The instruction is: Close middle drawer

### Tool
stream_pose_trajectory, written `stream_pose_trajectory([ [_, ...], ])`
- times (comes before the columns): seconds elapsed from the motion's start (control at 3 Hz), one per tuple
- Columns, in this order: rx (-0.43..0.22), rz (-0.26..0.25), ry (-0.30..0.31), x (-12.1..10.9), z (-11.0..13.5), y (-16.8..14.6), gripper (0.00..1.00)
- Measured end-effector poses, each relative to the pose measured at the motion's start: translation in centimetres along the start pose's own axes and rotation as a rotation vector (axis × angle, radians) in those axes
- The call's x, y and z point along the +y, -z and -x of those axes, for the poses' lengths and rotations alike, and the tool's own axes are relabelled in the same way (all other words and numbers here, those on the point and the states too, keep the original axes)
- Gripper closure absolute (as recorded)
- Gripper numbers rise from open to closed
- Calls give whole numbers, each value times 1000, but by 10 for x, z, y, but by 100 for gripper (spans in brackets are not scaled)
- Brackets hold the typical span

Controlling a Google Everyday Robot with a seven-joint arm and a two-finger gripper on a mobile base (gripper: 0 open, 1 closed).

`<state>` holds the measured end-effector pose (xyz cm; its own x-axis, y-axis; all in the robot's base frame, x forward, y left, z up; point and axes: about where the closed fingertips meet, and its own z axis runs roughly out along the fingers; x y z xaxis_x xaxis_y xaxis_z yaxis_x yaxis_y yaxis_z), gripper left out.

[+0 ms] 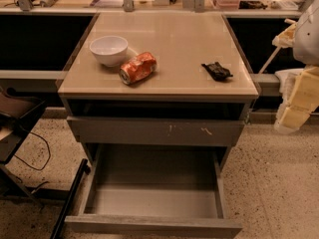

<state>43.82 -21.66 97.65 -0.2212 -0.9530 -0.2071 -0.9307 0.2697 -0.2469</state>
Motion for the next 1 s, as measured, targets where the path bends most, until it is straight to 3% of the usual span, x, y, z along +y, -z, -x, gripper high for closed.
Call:
stream_pose_trajectory([
  [1.0,24,12,-37,6,-16,-3,0],
])
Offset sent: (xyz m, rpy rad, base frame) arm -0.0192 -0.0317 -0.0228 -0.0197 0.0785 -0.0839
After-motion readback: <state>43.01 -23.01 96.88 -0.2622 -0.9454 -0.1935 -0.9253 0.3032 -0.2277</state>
